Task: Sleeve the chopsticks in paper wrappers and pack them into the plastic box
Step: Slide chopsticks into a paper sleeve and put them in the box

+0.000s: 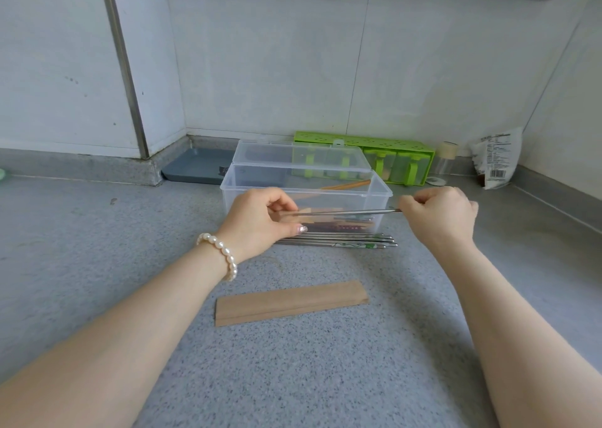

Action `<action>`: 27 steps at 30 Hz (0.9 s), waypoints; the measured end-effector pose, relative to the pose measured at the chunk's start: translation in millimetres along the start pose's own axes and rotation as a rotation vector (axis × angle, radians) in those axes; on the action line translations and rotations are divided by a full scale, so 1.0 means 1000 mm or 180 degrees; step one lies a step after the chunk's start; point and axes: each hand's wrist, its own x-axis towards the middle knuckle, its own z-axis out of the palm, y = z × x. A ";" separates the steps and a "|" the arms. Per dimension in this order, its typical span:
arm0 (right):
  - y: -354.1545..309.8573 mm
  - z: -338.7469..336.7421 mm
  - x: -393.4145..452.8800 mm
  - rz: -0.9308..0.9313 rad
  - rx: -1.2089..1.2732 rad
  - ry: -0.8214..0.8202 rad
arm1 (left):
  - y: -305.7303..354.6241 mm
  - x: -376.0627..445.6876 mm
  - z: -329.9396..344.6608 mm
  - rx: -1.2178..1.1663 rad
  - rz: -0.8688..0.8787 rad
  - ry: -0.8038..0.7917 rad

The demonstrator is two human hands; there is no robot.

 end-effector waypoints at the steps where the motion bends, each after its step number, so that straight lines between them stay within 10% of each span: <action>1: 0.002 0.000 0.001 0.0026 -0.0061 0.0060 | 0.000 0.000 0.000 -0.0010 0.0000 0.0004; 27: 0.001 0.010 0.000 -0.0811 0.0274 -0.0344 | 0.011 -0.002 -0.009 -0.0653 -0.0762 -0.0948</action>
